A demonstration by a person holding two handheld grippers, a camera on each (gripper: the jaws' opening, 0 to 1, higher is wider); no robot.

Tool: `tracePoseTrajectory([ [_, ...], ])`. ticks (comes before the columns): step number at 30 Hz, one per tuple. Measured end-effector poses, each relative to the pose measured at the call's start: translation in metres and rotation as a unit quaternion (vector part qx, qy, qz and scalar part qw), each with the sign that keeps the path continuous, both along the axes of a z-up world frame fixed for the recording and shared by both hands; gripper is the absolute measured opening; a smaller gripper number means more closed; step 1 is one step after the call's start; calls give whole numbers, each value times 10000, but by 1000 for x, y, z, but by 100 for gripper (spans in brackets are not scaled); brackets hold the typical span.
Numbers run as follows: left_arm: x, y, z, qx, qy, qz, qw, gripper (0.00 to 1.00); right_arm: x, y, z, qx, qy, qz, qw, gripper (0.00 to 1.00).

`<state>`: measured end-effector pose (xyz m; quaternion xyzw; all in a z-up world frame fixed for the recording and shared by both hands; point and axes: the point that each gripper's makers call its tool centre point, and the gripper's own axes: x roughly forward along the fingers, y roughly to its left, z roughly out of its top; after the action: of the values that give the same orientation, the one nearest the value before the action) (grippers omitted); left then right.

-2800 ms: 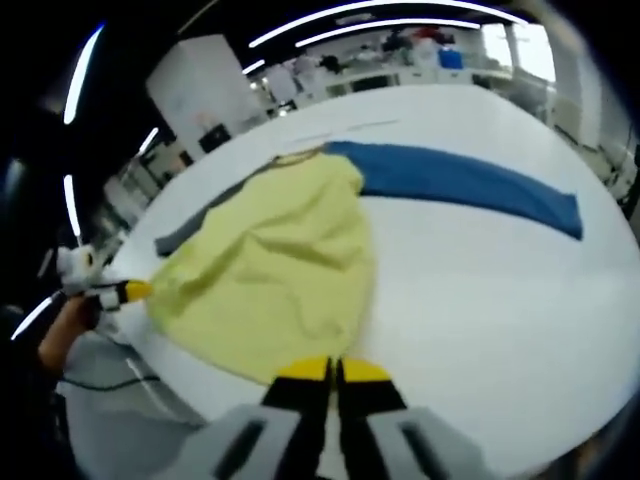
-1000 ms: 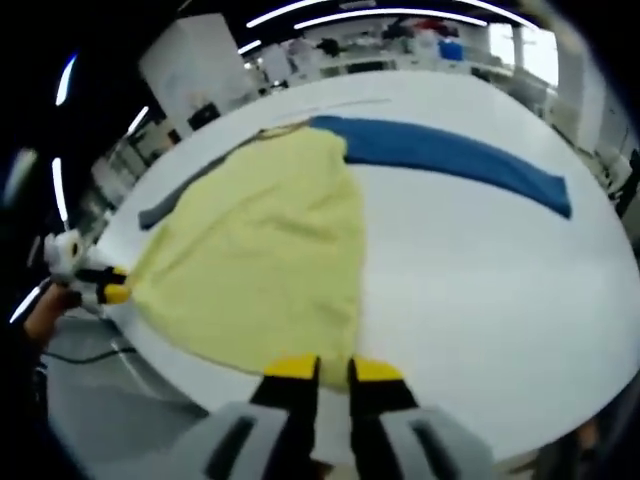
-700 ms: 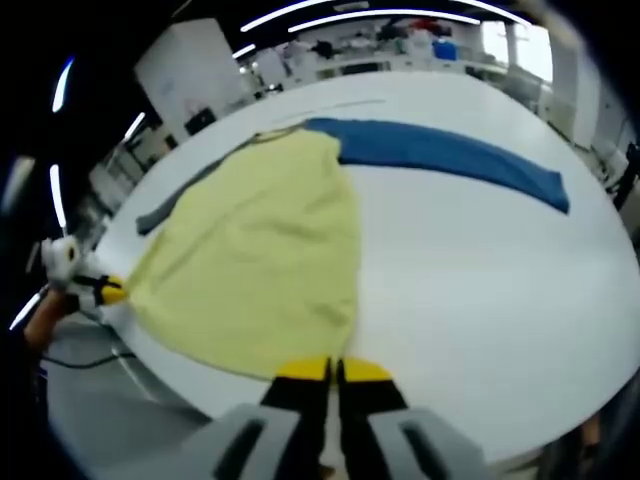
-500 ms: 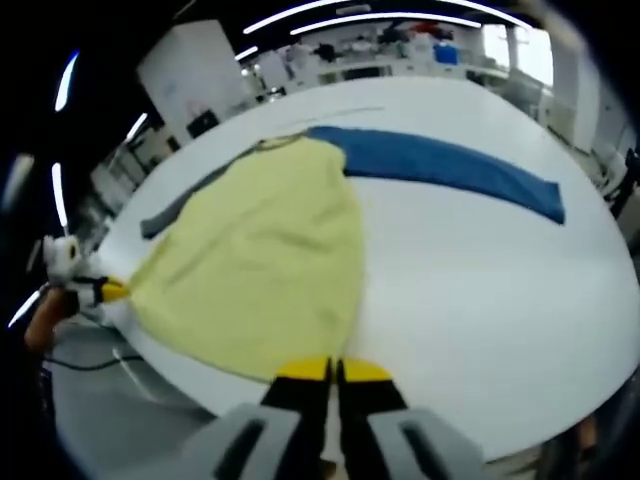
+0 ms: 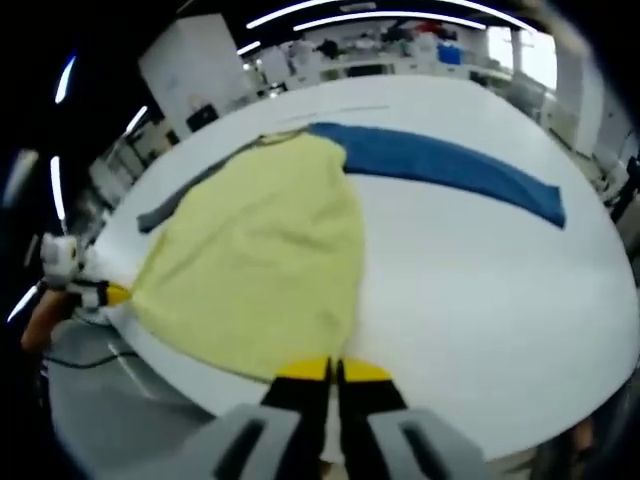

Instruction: Fold the garment on the visible template until the final outline fits inside the template.

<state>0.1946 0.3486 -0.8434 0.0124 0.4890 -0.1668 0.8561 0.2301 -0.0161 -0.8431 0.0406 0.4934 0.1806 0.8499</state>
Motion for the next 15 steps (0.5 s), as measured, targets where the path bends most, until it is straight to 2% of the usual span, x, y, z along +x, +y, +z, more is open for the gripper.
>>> tracePoseTrajectory([
  [2,-1,0,-2,122,62,-23,9999,1,-1,1,-4,18,55,-39,10000,0],
  [9,-4,0,-3,289,7,-72,9996,3,-2,2,-6,6,77,-55,10000,0],
  [11,-5,1,-4,297,15,-137,9995,5,-3,1,-6,-17,85,-61,9999,0],
  [15,-10,1,-3,397,-6,-215,9990,17,-2,-1,-6,-81,40,-32,10000,2],
])
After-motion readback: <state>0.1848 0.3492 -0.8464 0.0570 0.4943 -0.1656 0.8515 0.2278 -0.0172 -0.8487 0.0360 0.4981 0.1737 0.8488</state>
